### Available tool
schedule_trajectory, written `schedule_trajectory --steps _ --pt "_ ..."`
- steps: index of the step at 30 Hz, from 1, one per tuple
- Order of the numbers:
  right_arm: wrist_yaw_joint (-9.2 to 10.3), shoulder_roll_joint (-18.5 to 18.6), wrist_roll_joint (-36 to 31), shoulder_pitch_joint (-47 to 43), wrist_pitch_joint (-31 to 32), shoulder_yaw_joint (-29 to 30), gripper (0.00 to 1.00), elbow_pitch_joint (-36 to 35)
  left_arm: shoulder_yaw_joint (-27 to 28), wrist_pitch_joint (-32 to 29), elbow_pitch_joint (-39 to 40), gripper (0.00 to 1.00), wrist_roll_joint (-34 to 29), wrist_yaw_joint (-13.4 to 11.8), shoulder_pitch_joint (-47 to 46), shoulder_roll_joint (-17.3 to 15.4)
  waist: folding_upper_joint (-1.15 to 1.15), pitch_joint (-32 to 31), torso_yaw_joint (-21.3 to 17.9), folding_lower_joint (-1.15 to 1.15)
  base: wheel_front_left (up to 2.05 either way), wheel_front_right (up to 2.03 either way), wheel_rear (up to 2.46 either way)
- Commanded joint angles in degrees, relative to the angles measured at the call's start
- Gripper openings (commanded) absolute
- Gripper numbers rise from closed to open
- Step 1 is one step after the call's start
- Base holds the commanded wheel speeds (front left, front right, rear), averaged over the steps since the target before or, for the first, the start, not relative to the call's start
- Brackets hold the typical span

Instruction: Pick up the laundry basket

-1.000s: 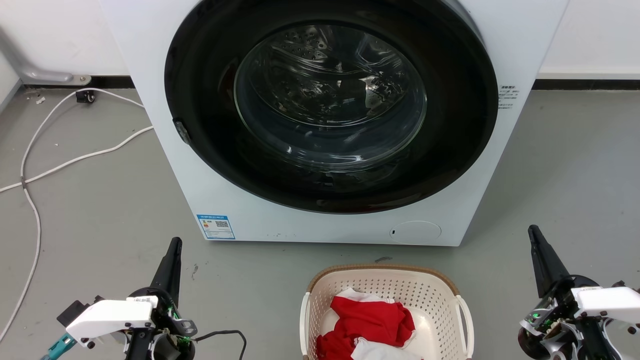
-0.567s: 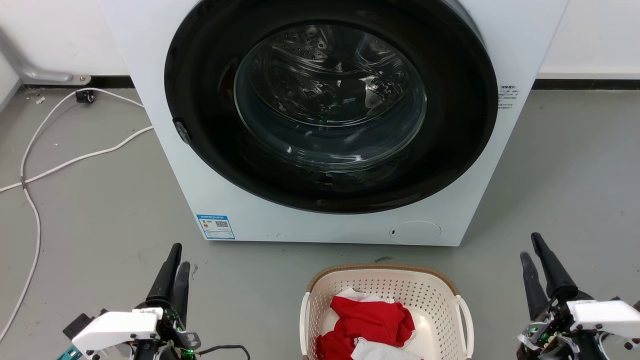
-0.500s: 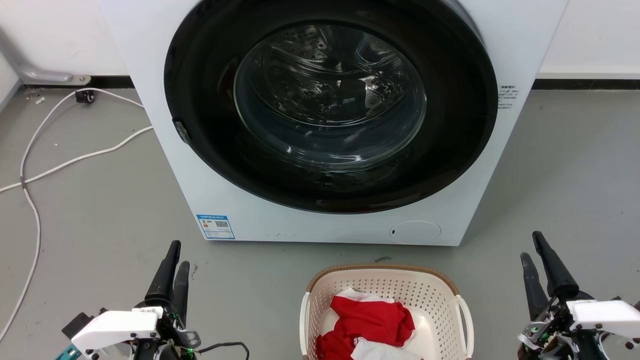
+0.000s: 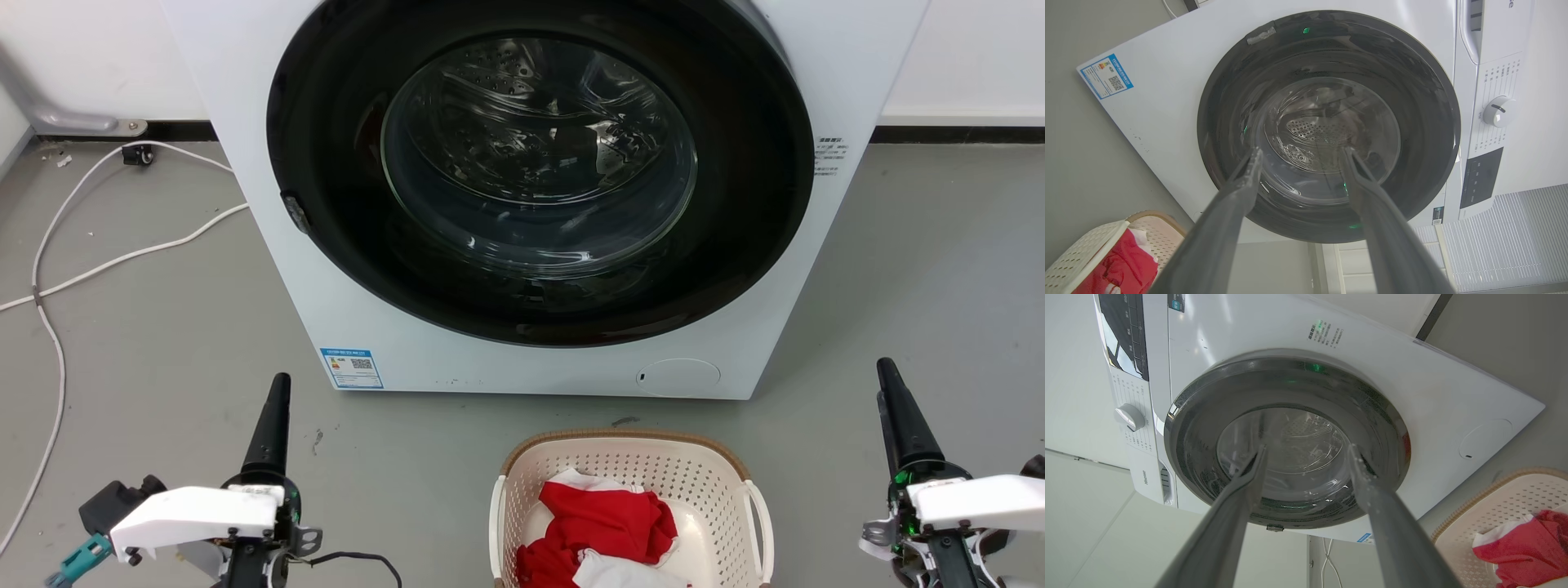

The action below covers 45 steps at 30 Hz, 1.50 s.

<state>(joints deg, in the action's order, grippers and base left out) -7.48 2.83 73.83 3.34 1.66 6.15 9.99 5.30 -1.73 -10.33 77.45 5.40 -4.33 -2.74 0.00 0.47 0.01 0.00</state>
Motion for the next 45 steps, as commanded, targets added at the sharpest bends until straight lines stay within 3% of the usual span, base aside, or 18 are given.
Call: schedule_trajectory --steps 1,16,45 --pt "-0.02 0.15 -2.48 0.17 -0.54 -0.23 1.0 -1.67 -0.44 0.6 1.61 1.0 -2.0 -0.39 -0.52 -0.15 0.0 0.01 0.0 0.0 0.0 0.0 0.0" --pt "-0.02 0.15 -23.76 -1.91 -3.99 -2.66 1.0 -5.6 -5.33 4.04 4.37 1.0 -21.42 -5.39 0.34 -0.16 0.0 0.04 0.13 0.0 0.0 0.0 0.0" --pt "-0.02 0.13 -49.34 -5.21 -9.33 -3.71 1.0 -9.15 -10.13 9.36 6.42 1.0 -45.1 -9.07 2.18 -0.38 0.0 0.16 0.22 0.0 0.0 0.0 0.0"
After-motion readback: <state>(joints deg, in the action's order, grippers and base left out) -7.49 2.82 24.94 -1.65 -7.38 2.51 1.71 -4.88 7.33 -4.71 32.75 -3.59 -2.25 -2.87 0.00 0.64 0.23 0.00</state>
